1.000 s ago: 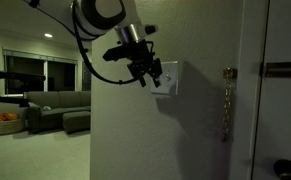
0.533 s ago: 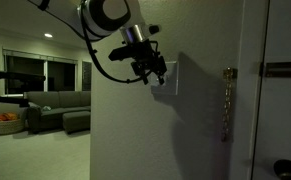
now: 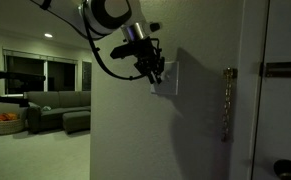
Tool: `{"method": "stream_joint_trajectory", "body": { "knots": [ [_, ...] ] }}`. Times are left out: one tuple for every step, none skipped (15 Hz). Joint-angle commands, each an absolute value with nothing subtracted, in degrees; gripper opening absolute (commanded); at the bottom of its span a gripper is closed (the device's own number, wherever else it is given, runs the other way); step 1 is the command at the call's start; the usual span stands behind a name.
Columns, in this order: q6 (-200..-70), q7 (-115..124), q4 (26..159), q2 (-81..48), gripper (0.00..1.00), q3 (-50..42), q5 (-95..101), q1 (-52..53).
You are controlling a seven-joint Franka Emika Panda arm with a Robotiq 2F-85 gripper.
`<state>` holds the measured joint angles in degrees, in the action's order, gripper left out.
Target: Turn on the left light switch
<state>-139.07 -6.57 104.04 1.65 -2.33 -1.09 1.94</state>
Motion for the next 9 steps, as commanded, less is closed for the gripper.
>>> {"method": "stream_joint_trajectory", "body": {
  "knots": [
    [-139.36,-6.75,104.41,2.63,0.08,-1.72,0.19,0.99],
    [-139.33,-6.79,104.53,2.73,0.06,-1.72,0.28,0.99],
    [-139.06,-6.94,105.12,3.23,0.05,-1.67,0.38,1.03],
    [-138.94,-6.81,105.44,3.49,0.02,-1.68,0.80,0.92],
    [-138.52,-7.47,106.36,4.29,0.04,-1.59,0.28,0.95],
    [-138.41,-7.50,106.83,4.71,0.07,-1.57,0.33,0.94],
    [-137.77,-8.74,107.82,5.71,0.07,-1.57,-0.66,1.01],
    [-137.32,-10.05,108.34,6.30,0.07,-1.58,-1.60,1.07],
    [-137.02,-11.32,108.97,7.02,0.07,-1.63,-2.08,1.05]
  ]
}}
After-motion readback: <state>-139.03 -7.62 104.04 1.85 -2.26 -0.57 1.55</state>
